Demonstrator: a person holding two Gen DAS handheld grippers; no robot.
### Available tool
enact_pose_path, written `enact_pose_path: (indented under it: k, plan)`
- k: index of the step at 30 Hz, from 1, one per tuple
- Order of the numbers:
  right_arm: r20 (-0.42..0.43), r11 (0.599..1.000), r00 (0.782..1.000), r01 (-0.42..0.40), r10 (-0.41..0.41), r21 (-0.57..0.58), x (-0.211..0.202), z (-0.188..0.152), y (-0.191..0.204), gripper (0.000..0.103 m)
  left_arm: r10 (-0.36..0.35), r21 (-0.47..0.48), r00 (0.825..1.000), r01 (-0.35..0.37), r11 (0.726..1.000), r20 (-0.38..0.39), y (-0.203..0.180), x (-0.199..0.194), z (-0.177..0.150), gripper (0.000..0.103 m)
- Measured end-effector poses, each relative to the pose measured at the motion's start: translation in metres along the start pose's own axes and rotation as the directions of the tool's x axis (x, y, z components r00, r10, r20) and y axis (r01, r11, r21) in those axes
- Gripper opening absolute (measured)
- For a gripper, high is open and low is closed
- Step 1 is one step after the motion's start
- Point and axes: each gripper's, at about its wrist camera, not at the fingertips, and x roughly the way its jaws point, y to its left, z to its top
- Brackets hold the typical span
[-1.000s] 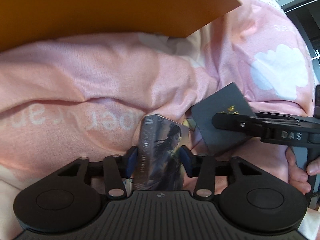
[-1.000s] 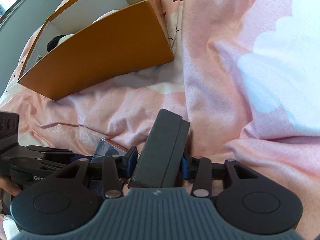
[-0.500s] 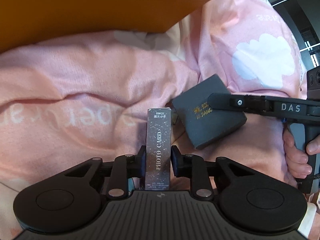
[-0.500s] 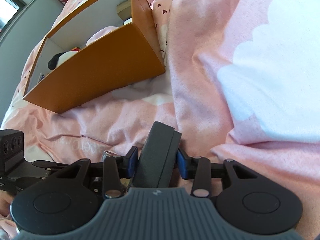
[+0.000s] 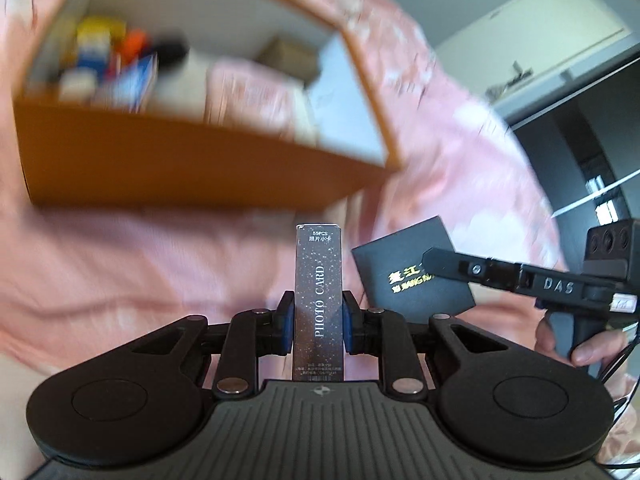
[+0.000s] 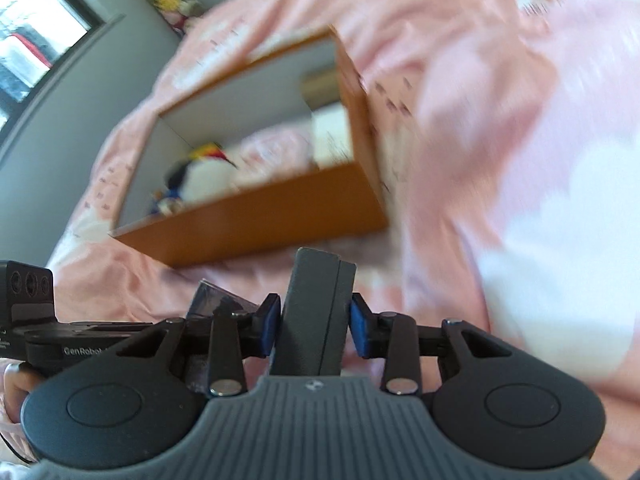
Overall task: Organize objects
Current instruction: 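Lift the gift box and photo card pack and carry both over the orange box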
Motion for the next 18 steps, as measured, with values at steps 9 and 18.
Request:
enact_pose_path:
  k: [9,18]
  plan:
    - [0.180,0.987,0.979,-0.074,0.100,-0.145,-0.021,0.069,0.045,0.039,0.034,0.016,0.975,-0.038,0.999,0.219,-0.018,-0.046,0.071,0.025]
    - [0.241,0.988,0.965,-0.078,0.108,-0.130,0.035,0.140,0.052,0.039,0.112,-0.059,0.946,-0.099,0.993,0.303,0.013,-0.039,0.133,0.025]
